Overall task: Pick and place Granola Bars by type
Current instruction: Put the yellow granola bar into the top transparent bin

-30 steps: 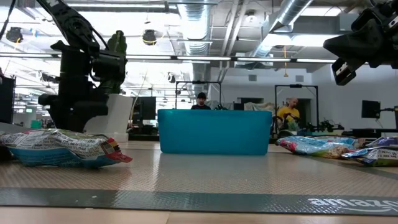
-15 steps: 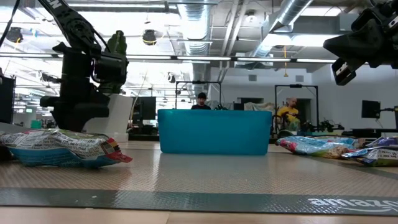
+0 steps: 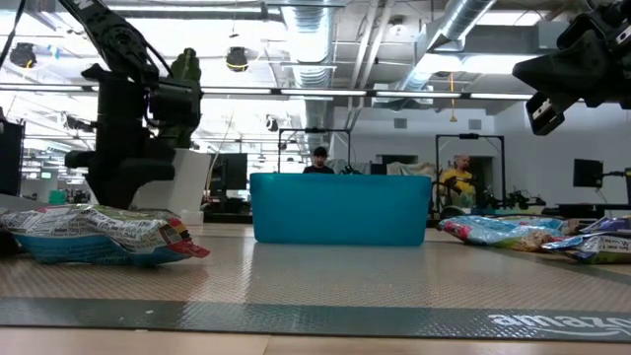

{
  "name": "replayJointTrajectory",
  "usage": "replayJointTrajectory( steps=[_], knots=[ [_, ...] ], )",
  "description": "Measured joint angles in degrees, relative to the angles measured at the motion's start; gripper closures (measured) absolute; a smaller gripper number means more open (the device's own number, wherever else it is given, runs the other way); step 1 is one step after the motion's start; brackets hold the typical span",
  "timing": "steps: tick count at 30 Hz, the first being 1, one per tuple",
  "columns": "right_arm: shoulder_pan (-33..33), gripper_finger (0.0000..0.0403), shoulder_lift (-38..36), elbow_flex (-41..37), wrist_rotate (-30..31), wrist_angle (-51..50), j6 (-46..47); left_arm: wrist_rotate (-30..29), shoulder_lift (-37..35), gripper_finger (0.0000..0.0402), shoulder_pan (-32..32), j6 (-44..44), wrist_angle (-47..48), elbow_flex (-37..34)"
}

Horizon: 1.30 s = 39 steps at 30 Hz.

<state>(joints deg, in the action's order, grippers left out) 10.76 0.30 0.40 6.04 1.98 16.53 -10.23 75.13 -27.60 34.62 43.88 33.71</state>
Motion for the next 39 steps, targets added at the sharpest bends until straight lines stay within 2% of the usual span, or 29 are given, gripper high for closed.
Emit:
replayJointTrajectory(
  steps=[6,10,17,23,31,39],
  knots=[
    [0.0,0.0403,0.0,0.0,0.0,0.0,0.0,0.7,-7.6,0.0347,1.9,2.1,0.4,0.0],
    [0.0,0.0403,0.0,0.0,0.0,0.0,0.0,2.5,-14.7,0.0347,3.7,6.1,0.4,0.1],
    [0.0,0.0403,0.0,0.0,0.0,0.0,0.0,2.0,-28.0,0.0347,7.8,11.5,-1.7,0.1],
    [0.0,0.0403,0.0,0.0,0.0,0.0,0.0,-3.6,-36.7,0.0347,11.9,14.0,-5.2,0.1],
    [0.0,0.0403,0.0,0.0,0.0,0.0,0.0,-12.0,-42.5,0.0347,15.6,13.6,-10.2,0.1],
    [0.0,0.0403,0.0,0.0,0.0,0.0,0.0,-13.1,-42.6,0.0347,15.7,11.9,-12.3,0.1]
  ],
)
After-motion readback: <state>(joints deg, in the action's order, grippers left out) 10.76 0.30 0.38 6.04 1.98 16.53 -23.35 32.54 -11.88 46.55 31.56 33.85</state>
